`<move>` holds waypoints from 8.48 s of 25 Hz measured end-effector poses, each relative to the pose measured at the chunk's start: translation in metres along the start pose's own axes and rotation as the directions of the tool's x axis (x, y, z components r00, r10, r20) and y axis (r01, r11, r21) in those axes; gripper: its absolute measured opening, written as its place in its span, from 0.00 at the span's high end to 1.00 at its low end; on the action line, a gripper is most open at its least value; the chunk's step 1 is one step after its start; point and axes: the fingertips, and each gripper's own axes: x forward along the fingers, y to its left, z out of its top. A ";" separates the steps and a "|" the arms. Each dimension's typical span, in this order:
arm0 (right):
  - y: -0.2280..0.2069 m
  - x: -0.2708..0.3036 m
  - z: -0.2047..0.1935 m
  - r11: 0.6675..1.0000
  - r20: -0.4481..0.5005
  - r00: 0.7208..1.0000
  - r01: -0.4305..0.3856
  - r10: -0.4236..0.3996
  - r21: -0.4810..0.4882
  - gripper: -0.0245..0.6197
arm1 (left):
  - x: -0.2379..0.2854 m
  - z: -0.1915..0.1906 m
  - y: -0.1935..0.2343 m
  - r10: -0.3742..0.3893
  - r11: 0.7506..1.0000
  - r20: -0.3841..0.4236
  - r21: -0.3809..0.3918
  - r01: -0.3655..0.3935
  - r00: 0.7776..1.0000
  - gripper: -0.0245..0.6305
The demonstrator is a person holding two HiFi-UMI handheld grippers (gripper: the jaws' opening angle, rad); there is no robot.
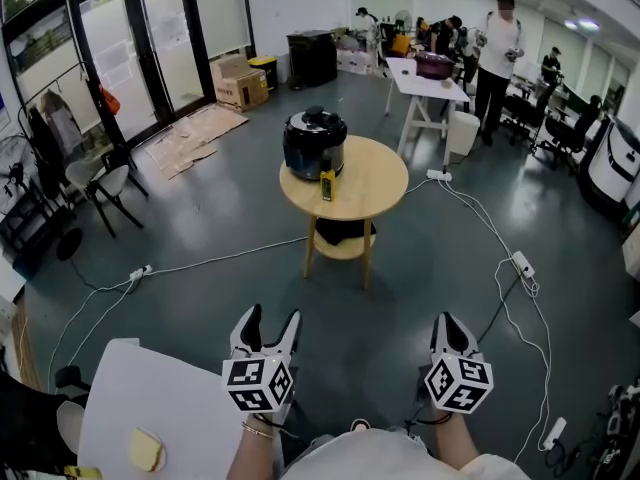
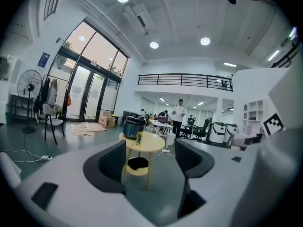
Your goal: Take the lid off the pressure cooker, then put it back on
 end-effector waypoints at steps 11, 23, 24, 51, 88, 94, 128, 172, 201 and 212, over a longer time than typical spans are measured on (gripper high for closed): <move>-0.006 0.001 0.000 1.000 -0.004 1.000 -0.006 0.006 -0.026 0.96 | 0.003 0.001 0.000 0.035 0.999 0.037 -0.032 -0.034 0.999 0.20; -0.042 0.021 0.007 1.000 -0.002 1.000 -0.027 0.027 -0.014 0.96 | 0.020 -0.001 -0.010 0.106 0.993 0.048 -0.055 -0.103 0.993 0.20; -0.046 0.023 0.006 1.000 -0.007 1.000 -0.026 0.026 -0.015 0.96 | 0.022 -0.002 -0.011 0.110 0.993 0.047 -0.057 -0.107 0.993 0.20; 0.006 0.241 0.058 0.998 -0.038 0.999 -0.032 0.030 -0.054 0.96 | 0.233 0.049 0.099 0.076 0.993 0.035 -0.089 -0.073 0.996 0.20; -0.068 0.580 0.137 1.000 -0.072 0.997 0.009 -0.008 0.015 0.96 | 0.564 0.126 0.148 0.085 0.995 0.016 -0.058 -0.084 0.996 0.20; -0.090 0.650 0.153 0.999 -0.087 0.996 -0.031 0.034 0.034 0.96 | 0.615 0.147 0.144 0.128 0.991 0.028 -0.037 -0.127 0.991 0.20; -0.116 0.714 0.127 0.989 -0.216 0.969 0.138 -0.122 0.057 0.96 | 0.789 0.165 0.162 -0.092 0.968 -0.206 0.213 0.136 0.974 0.24; -0.149 0.676 0.092 0.959 -0.263 0.934 0.272 -0.243 0.080 0.96 | 0.822 0.129 0.154 -0.091 0.935 -0.584 0.228 0.270 0.807 0.52; -0.156 0.680 0.103 0.969 -0.242 0.948 0.233 -0.206 0.087 0.96 | 0.815 0.156 0.151 -0.060 0.966 -0.509 0.186 0.178 0.858 0.54; -0.146 0.683 0.124 0.978 -0.185 0.968 0.188 -0.168 0.095 0.96 | 0.805 0.196 0.134 -0.085 0.973 -0.442 0.154 0.169 0.893 0.54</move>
